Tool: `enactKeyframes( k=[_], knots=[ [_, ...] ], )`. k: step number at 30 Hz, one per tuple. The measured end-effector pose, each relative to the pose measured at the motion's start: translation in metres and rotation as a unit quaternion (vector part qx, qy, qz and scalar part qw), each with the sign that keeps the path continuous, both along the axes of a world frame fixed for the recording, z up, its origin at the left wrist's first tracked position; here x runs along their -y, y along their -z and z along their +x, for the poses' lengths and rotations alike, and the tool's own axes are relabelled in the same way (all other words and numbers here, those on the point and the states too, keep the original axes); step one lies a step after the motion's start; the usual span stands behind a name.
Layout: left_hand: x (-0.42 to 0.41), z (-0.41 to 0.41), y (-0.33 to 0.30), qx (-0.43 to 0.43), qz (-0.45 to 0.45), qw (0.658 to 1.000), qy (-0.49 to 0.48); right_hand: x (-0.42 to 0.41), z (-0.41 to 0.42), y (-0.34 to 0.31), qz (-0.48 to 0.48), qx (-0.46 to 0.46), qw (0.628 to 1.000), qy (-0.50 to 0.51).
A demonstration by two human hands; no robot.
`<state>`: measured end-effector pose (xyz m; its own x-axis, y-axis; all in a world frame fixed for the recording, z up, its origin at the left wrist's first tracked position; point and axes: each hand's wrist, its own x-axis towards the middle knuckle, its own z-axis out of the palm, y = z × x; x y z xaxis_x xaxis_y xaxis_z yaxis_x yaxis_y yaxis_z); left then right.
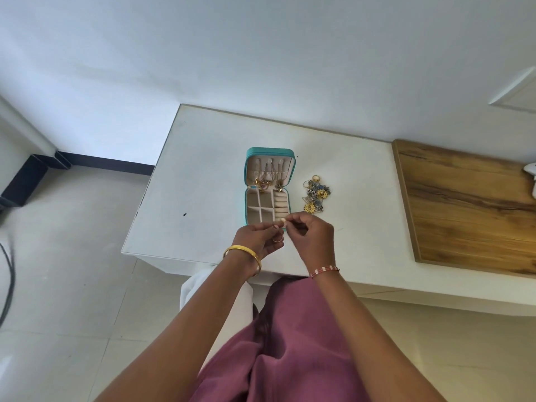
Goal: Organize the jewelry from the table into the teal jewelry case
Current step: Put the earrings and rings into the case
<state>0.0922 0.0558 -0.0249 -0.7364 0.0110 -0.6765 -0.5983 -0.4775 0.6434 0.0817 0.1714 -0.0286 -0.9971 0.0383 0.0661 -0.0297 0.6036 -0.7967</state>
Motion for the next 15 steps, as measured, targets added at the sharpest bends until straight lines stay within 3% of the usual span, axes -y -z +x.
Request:
enactKeyframes(
  k=[8, 15],
  knots=[
    [0.029, 0.006, 0.028, 0.015, -0.123, 0.989, -0.086, -0.012, -0.029, 0.012, 0.107, 0.019, 0.992, -0.062],
    [0.028, 0.007, 0.034, 0.017, -0.131, 0.988, -0.085, -0.008, -0.032, 0.02, 0.252, 0.008, 0.953, -0.164]
  ],
)
